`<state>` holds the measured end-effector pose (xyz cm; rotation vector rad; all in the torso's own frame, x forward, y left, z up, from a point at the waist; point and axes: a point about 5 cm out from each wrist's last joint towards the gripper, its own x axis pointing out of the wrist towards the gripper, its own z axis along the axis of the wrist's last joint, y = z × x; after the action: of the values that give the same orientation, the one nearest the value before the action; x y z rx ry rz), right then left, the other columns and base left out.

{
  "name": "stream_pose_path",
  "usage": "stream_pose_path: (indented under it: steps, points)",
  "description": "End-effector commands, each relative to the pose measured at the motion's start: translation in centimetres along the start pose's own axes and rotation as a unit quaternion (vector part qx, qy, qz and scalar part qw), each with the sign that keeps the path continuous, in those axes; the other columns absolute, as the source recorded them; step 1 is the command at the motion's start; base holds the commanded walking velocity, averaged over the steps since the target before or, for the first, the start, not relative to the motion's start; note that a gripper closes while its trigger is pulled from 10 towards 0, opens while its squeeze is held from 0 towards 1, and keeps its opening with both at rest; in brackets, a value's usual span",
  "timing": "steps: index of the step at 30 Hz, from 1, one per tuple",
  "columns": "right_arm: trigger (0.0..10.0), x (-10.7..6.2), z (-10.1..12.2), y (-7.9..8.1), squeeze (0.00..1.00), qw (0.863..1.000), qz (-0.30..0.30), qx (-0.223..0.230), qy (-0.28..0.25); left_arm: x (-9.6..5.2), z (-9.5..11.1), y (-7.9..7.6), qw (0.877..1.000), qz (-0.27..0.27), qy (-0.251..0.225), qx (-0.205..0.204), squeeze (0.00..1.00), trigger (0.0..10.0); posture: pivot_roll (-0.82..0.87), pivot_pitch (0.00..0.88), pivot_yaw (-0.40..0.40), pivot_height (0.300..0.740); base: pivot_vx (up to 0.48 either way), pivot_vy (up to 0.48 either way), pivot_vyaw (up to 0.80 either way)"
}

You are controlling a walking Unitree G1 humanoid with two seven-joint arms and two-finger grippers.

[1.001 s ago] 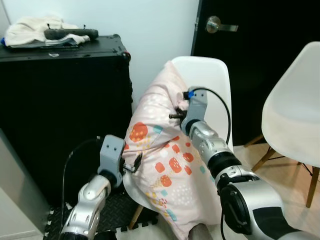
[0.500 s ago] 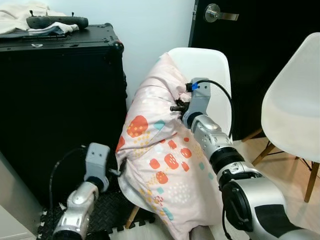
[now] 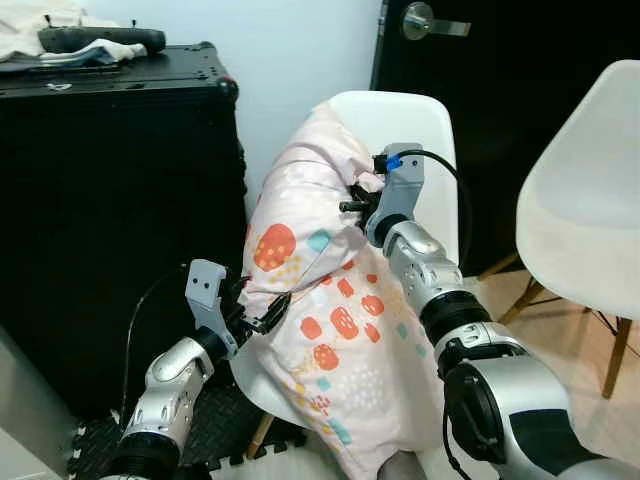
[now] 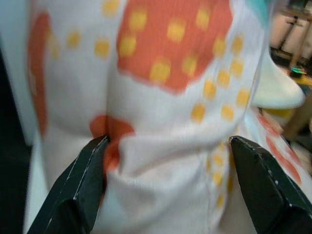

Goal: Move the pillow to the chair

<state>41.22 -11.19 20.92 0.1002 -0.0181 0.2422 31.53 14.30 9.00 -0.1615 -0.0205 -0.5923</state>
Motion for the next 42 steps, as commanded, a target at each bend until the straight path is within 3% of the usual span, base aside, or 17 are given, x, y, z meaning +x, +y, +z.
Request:
stream_pose_path:
  steps: [1, 6, 8, 13, 14, 15, 16, 24, 28, 29, 31, 33, 36, 39, 40, 41, 42]
  points:
    - [10.0, -0.4, -1.0, -0.7, 0.0, 1.0, -0.016, 0.013, 0.015, -0.4, -2.1, -0.7, 0.999, -0.016, 0.045, -0.021, 0.0, 10.0, -0.21, 0.0, -0.032, 0.49, 0.0, 0.0, 0.0]
    - [10.0, -0.4, -0.8, -0.3, 0.0, 1.0, -0.004, 0.013, 0.006, -1.1, -2.8, 0.6, 0.998, 0.022, 0.063, -0.002, 0.0, 10.0, -0.22, 0.015, -0.023, 0.49, 0.0, 0.0, 0.0]
    - [10.0, -0.5, -0.8, -0.1, 0.0, 1.0, 0.008, 0.019, 0.001, -1.2, -2.5, 1.9, 0.994, 0.071, 0.073, 0.027, 0.0, 10.0, -0.23, 0.02, -0.019, 0.49, 0.0, 0.0, 0.0]
    - [10.0, -0.7, -0.8, 0.3, 0.02, 0.998, 0.033, 0.046, -0.015, -1.2, -2.1, 3.2, 0.987, 0.126, 0.082, 0.056, 0.0, 10.0, -0.24, 0.025, -0.011, 0.49, 0.0, 0.0, 0.0]
    - [10.0, -0.8, -0.7, 0.3, 0.94, 0.998, 0.04, 0.047, -0.021, -1.3, -1.9, 3.6, 0.985, 0.142, 0.078, 0.053, 0.0, 4.3, -0.25, 0.025, -0.008, 0.49, 0.0, 0.0, 0.0]
    - [10.0, -0.8, -0.7, 0.3, 0.94, 0.998, 0.04, 0.047, -0.021, -1.3, -1.9, 3.6, 0.985, 0.142, 0.078, 0.053, 0.0, 4.3, -0.25, 0.025, -0.008, 0.49, 0.0, 0.0, 0.0]
    - [10.0, -0.9, -0.7, 0.3, 1.0, 0.998, 0.041, 0.043, -0.023, -1.3, -1.7, 3.9, 0.985, 0.152, 0.071, 0.044, 0.0, 0.0, -0.26, 0.024, -0.007, 0.49, 0.0, 0.0, 0.0]
    - [10.0, -1.3, -0.3, -1.0, 1.0, 0.998, 0.019, 0.037, -0.036, -0.9, -0.8, 4.6, 0.985, 0.162, 0.051, 0.035, 0.0, 0.0, -0.27, 0.019, 0.006, 0.49, 0.0, 0.0, 0.0]
    - [10.0, -1.7, 0.2, -3.3, 1.0, 0.998, -0.035, 0.034, -0.047, -0.5, -0.3, 4.8, 0.984, 0.172, 0.035, 0.02, 0.0, 0.0, -0.27, 0.012, 0.012, 0.49, 0.0, 0.0, 0.0]
    - [10.0, -1.9, 0.2, -4.3, 1.0, 0.997, -0.058, 0.025, -0.045, -0.1, -0.1, 4.6, 0.985, 0.169, 0.019, -0.01, 0.0, 0.0, -0.27, 0.013, 0.011, 0.49, 0.0, 0.0, 0.0]
    - [10.0, -2.0, 0.2, -4.6, 1.0, 0.997, -0.066, 0.021, -0.045, 0.1, 0.0, 4.5, 0.986, 0.166, 0.01, -0.025, 0.0, 0.0, -0.27, 0.013, 0.011, 0.49, 0.0, 0.0, 0.0]
    - [10.0, -2.3, 0.2, -5.7, 1.0, 0.995, -0.092, 0.011, -0.042, 0.7, 0.4, 3.8, 0.988, 0.137, -0.019, -0.069, 0.0, 0.0, -0.27, 0.014, 0.009, 0.49, 0.0, 0.0, 0.0]
    - [10.0, -2.6, 0.2, -6.4, 1.0, 0.993, -0.109, 0.008, -0.041, 1.2, 0.6, 3.2, 0.989, 0.115, -0.032, -0.085, 0.0, 0.0, -0.27, 0.016, 0.007, 0.49, 0.0, 0.0, 0.0]
    - [10.0, -3.7, 0.8, -9.8, 1.0, 0.983, -0.18, 0.002, -0.044, 2.6, 1.4, -0.4, 0.992, -0.032, -0.057, -0.107, 0.0, 0.0, -0.27, 0.02, 0.008, 0.49, 0.0, 0.0, 0.0]
    - [10.0, -3.7, 0.8, -9.8, 1.0, 0.983, -0.18, 0.002, -0.044, 2.6, 1.4, -0.4, 0.992, -0.032, -0.057, -0.107, 0.0, 0.0, -0.27, 0.02, 0.008, 0.49, 0.0, 0.0, 0.0]
    - [10.0, -4.0, 1.1, -10.6, 1.0, 0.98, -0.195, 0.003, -0.048, 2.8, 1.9, -1.6, 0.989, -0.085, -0.064, -0.104, 0.0, 0.0, -0.27, 0.022, 0.008, 0.49, 0.0, 0.0, 0.0]
    - [10.0, -4.0, 1.1, -10.6, 1.0, 0.98, -0.195, 0.003, -0.048, 2.8, 1.9, -1.6, 0.989, -0.085, -0.064, -0.104, 0.0, 0.0, -0.27, 0.022, 0.008, 0.49, 0.0, 0.0, 0.0]
